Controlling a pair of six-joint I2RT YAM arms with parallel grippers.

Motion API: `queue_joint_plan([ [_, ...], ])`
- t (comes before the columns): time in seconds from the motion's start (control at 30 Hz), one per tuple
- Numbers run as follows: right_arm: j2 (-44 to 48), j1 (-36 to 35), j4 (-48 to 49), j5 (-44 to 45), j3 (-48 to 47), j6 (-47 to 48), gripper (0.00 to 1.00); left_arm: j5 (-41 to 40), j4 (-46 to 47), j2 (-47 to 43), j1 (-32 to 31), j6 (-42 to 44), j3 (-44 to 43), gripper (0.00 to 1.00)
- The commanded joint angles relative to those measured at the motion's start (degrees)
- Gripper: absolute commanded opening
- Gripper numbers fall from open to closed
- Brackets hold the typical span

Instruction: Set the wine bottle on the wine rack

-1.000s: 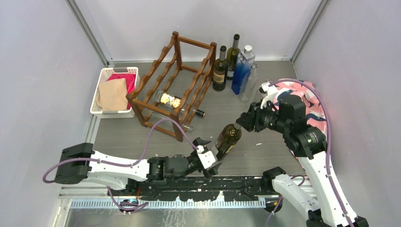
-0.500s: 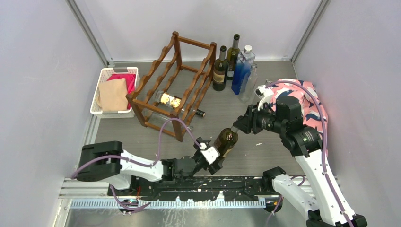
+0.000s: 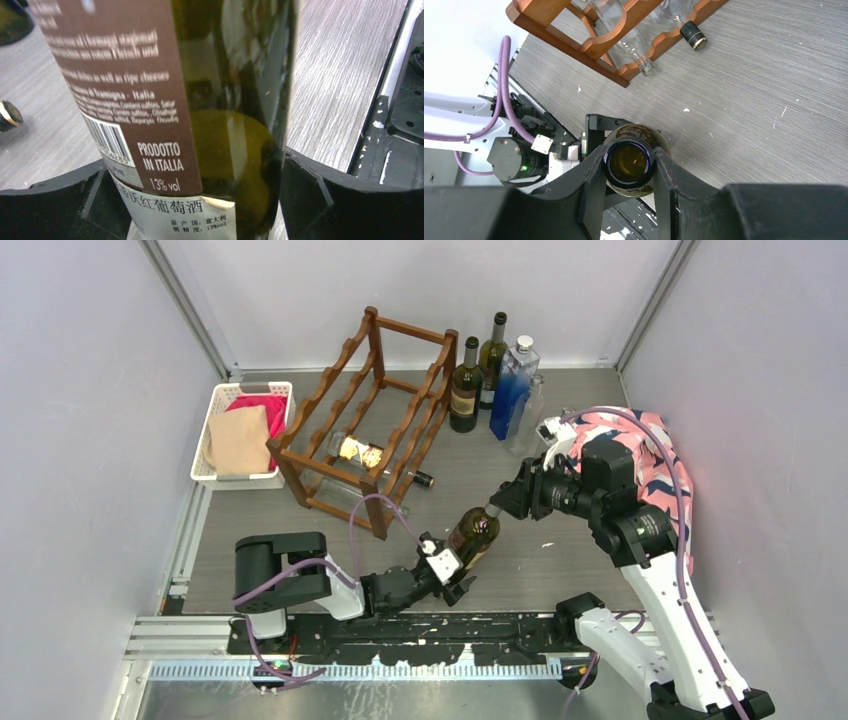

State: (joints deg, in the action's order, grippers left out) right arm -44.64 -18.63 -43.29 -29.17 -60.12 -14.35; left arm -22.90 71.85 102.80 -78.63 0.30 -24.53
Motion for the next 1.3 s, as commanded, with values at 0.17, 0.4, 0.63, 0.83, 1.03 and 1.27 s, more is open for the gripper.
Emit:
queue_joint_plan([
  [0.17, 0.30, 0.00, 5.23, -0.40, -1.09, -1.05, 0.01, -2.55, 10.15, -3.36, 0.59, 2.93, 1.51, 0.03],
  [0.4, -1.04, 0.07, 1.52, 1.84, 0.24, 1.82, 0.46, 6.89, -6.84, -17.96, 3.47, -3.84, 6.55, 0.00],
  [0.63, -1.32, 0.04, 4.48, 0.51, 2.34, 0.29, 0.69, 11.18, -44.42, -37.24, 4.24, -2.83, 1.78, 0.00],
  [0.83, 0.71, 0.09, 4.80, 0.43, 1.23, 0.92, 0.87, 15.78, -59.05, -42.18, 5.53, -2.76, -1.45, 0.00],
  [1.03, -0.71, -0.06, 4.27, -6.09, 0.43, 2.98, 0.91, 19.33, -69.99, -44.67, 6.81, -2.71, -5.01, 0.00],
  [1.27, 0.46, -8.21, 2.41, -5.11, 1.54, 13.17, 0.91, 21.91, -82.76, -45.32, 6.92, -1.37, -10.64, 0.00],
])
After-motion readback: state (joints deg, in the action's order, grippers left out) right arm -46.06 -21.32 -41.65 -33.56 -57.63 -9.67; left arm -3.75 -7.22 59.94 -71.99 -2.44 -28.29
